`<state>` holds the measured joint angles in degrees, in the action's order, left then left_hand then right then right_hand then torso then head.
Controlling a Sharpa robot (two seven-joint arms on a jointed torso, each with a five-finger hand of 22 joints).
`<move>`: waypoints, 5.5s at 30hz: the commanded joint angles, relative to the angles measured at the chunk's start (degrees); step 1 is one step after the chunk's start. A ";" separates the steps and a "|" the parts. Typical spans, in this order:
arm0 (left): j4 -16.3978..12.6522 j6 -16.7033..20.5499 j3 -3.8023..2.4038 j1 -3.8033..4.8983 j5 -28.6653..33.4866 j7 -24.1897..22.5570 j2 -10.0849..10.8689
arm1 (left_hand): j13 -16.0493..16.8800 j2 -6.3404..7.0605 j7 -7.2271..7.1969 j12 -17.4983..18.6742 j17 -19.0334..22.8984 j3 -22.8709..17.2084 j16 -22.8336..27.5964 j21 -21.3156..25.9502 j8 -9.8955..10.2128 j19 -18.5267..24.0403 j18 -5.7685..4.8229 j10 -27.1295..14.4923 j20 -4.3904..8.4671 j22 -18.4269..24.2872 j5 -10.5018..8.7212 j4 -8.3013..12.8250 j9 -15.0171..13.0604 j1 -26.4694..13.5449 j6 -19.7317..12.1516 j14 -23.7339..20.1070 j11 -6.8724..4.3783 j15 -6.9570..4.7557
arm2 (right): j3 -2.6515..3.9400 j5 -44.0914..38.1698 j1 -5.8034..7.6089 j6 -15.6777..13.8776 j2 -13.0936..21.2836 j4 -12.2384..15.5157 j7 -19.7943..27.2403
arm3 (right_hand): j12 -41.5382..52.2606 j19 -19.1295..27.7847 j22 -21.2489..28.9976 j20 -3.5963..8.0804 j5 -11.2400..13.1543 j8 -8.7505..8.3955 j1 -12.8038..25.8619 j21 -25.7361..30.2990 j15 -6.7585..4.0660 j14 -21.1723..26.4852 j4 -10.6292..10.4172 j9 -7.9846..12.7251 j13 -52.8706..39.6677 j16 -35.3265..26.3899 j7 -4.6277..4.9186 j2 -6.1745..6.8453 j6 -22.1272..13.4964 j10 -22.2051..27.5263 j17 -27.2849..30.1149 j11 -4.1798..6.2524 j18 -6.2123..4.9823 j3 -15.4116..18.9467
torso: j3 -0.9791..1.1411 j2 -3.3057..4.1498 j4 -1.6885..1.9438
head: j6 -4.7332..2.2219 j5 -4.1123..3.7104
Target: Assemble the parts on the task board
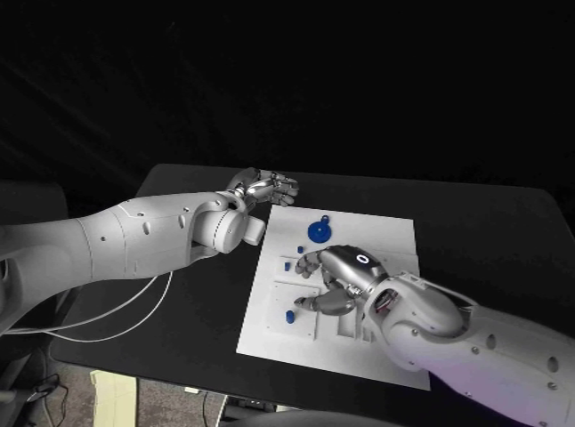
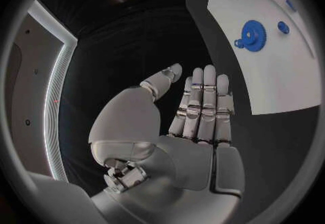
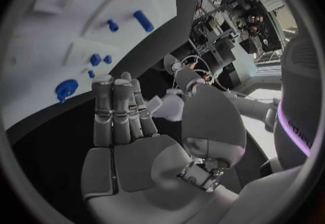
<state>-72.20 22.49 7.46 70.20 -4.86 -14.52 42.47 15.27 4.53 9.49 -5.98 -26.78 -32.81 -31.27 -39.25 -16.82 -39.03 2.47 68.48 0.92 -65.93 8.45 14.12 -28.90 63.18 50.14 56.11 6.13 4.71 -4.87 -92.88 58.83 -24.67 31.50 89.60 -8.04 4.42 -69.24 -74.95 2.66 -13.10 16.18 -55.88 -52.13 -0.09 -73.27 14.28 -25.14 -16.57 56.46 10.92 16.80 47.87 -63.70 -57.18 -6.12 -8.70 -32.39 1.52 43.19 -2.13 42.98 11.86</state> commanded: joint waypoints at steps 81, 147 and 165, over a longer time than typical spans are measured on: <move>0.78 -8.29 0.33 -0.73 2.23 -5.60 -0.33 | -0.44 1.54 0.00 1.36 -3.90 12.09 4.29 3.29 -0.27 0.14 1.40 -0.37 -0.35 -0.03 -5.54 -4.45 1.08 -14.96 -1.62 -0.07 0.22 0.45 | -5.33 29.54 4.66 24.76 13.95 -0.15 -23.82 | 57.14 -3.57 -1.08 4.16 10.29 2.74 15.46 -8.34 -6.67 -2.39 -7.70 -8.28 -52.99 11.85 -5.00 -9.14 5.15 -1.36 -7.13 6.65 -6.30 -2.44 | 1.16 -0.94 -1.91 | -0.95 -5.70; 0.76 -8.65 0.32 -0.72 2.27 -5.15 -0.29 | -0.49 0.86 0.05 1.44 -4.41 12.30 4.70 3.53 -0.27 0.03 1.44 -0.40 -0.40 -0.15 -5.50 -4.04 1.21 -14.68 -1.73 0.04 0.25 0.47 | -5.31 39.86 3.14 19.83 12.29 -1.06 -20.67 | 56.52 -3.35 -0.82 3.18 9.70 1.62 14.77 -8.50 -6.73 -2.50 -3.09 -7.44 -52.61 11.37 -5.18 -8.67 7.62 -1.53 -6.30 6.79 -6.30 -6.77 | 1.00 -0.94 -2.00 | -0.56 -5.38; 0.70 -8.73 0.32 -0.72 2.27 -5.17 0.00 | -0.49 0.64 0.05 1.43 -4.55 12.35 4.80 3.57 -0.31 -0.02 1.42 -0.36 -0.42 -0.19 -5.47 -3.90 1.23 -14.59 -1.68 0.10 0.24 0.47 | -5.29 39.86 4.88 19.65 12.20 2.03 -20.56 | 56.51 -3.45 -0.84 2.94 9.72 1.76 15.14 -8.65 -6.92 -2.57 -2.70 -7.36 -52.50 11.41 -5.42 -8.64 8.60 -1.91 -6.22 7.01 -6.30 -6.75 | 1.07 -0.88 -1.96 | -0.48 -5.12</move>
<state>-71.33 14.58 7.82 69.44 -2.90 -19.32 42.48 14.84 5.73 9.60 -4.87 -31.26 -20.47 -26.87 -35.93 -17.04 -38.82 3.40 68.27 0.71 -66.05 3.05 9.84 -27.75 48.40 48.82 56.31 6.34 4.91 -10.16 -52.83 63.74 -5.37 43.94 91.56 -28.65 60.89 -72.74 -74.95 5.92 -3.12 17.62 -40.76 -60.56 -6.74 -75.85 11.31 -32.51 -69.15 68.09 5.45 8.15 55.88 -65.43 -63.45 0.52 -9.26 -39.23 2.59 42.28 -4.10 42.36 6.69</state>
